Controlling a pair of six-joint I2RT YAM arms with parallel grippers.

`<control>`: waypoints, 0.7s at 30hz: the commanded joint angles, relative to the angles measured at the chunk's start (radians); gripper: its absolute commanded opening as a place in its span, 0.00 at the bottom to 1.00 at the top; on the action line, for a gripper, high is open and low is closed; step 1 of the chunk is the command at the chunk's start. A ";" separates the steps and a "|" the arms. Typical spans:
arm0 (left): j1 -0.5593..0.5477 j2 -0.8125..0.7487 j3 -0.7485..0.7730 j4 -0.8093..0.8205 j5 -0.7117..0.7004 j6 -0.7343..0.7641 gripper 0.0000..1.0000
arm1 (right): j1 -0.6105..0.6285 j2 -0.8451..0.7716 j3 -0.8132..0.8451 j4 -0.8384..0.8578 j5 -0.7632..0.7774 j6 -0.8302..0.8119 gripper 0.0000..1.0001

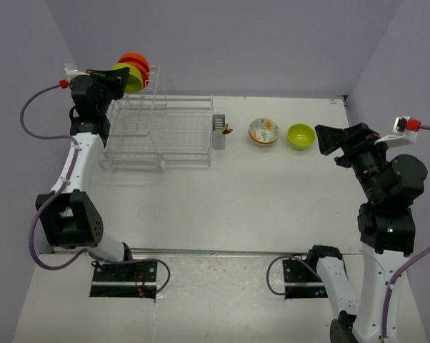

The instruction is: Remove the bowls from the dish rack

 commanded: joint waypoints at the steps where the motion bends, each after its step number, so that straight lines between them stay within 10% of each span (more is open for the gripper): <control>1: 0.007 -0.085 -0.023 0.118 0.050 0.027 0.00 | -0.001 0.004 0.033 0.006 0.004 -0.010 0.92; 9: -0.054 -0.184 0.010 0.139 0.158 0.211 0.00 | -0.001 0.054 0.047 0.017 -0.039 -0.002 0.94; 16: -0.385 -0.067 0.236 -0.061 0.475 0.792 0.00 | -0.001 0.177 0.128 -0.034 -0.106 -0.027 0.95; 21: -0.571 -0.083 0.117 -0.195 0.502 1.135 0.00 | 0.011 0.274 0.176 -0.107 -0.120 -0.073 0.95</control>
